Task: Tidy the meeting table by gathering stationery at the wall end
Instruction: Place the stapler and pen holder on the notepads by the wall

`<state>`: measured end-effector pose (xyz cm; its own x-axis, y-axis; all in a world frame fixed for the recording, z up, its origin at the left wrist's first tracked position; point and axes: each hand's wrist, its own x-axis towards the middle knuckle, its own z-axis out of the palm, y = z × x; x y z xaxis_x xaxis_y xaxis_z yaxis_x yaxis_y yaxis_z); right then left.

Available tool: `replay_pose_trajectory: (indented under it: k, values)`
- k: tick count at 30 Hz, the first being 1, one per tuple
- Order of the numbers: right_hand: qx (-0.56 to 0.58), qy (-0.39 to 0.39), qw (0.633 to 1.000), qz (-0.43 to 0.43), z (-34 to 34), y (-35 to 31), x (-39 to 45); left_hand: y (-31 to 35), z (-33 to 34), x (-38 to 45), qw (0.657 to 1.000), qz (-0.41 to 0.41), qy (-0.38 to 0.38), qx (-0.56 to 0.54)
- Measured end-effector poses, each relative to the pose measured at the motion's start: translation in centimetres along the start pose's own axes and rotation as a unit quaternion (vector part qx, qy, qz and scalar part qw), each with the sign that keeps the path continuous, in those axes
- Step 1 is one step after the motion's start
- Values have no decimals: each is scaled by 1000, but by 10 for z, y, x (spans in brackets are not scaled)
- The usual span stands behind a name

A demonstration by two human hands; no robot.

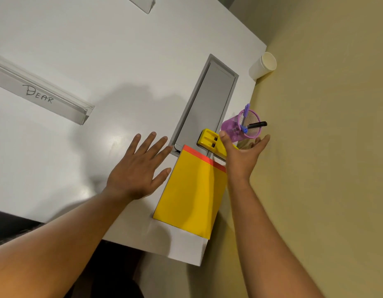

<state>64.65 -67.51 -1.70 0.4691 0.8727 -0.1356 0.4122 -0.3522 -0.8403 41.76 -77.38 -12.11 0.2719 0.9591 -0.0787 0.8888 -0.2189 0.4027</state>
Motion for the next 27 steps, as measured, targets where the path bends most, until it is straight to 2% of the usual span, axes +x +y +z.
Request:
replay_pose_trajectory:
  k: [5,7,10,12,17,20,24,27]
  values:
    - [-30,9,999,24,-16,5,-111,-2,-11,-8,996,26,3,-85]
    - [-33,-13,999,31,-23,2,-154,-12,-17,-6,990,61,-50,-121]
    - [-69,-51,996,3,-32,-5,-203,-26,-38,-12,979,89,-146,-108]
    - [-95,-60,993,-30,-34,-11,-219,-23,-57,-26,978,99,-164,-80]
    - [-176,-39,975,-133,-39,-29,-245,4,-97,-68,989,133,-60,22]
    - [-174,-7,972,-155,-40,-41,-272,19,-127,-89,990,133,-6,51]
    - [-167,13,973,-161,-44,-62,-308,30,-171,-120,980,186,53,50]
    - [-164,14,970,-180,-48,-73,-330,34,-196,-144,978,194,68,48]
